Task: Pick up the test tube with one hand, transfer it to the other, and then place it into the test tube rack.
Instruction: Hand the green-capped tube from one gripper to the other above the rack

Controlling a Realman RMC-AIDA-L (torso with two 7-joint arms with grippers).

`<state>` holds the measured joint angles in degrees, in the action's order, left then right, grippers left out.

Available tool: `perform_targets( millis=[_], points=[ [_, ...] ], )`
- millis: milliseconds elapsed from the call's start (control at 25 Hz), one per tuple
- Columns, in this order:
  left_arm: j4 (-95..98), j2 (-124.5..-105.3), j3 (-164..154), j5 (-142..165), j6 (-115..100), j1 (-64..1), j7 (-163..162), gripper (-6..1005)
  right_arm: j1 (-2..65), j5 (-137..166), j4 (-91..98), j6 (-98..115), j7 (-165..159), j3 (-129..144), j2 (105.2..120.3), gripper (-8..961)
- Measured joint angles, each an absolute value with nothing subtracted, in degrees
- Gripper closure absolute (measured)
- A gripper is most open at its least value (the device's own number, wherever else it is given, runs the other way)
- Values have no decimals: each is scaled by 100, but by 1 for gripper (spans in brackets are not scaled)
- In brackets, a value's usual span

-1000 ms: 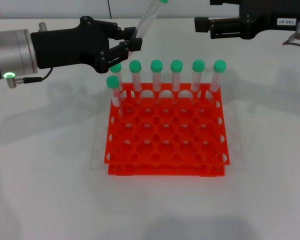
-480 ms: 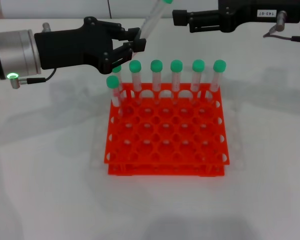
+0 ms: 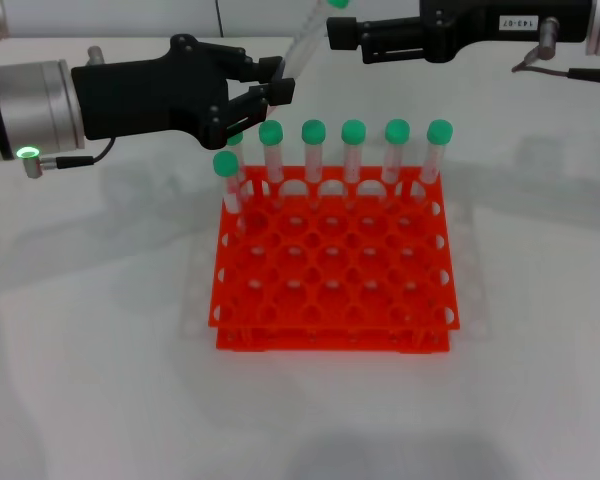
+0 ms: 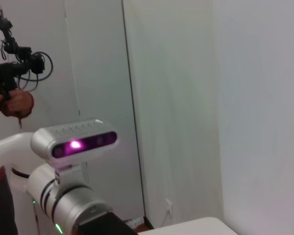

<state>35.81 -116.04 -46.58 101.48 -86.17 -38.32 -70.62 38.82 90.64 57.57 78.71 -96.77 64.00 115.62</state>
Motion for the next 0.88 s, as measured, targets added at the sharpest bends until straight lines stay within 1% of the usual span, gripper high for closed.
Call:
perform_targets(
  millis=[600,800,880],
  points=[
    [3586,-11632,-4658,10152,-8629,-3828,-7067,772,3955,8997,5723,7811,-9677,6518,11557,122],
    [3586,-11646,-4658,10152,-8631,-3824,-7067,772,3955,8997,5710,7787,-9677,6545,11560,265],
    [3586,-11648,-4658,10152,-8631,-3826,-7067,771,3955,8997,5705,7763,-9677,6577,11566,282]
  ],
)
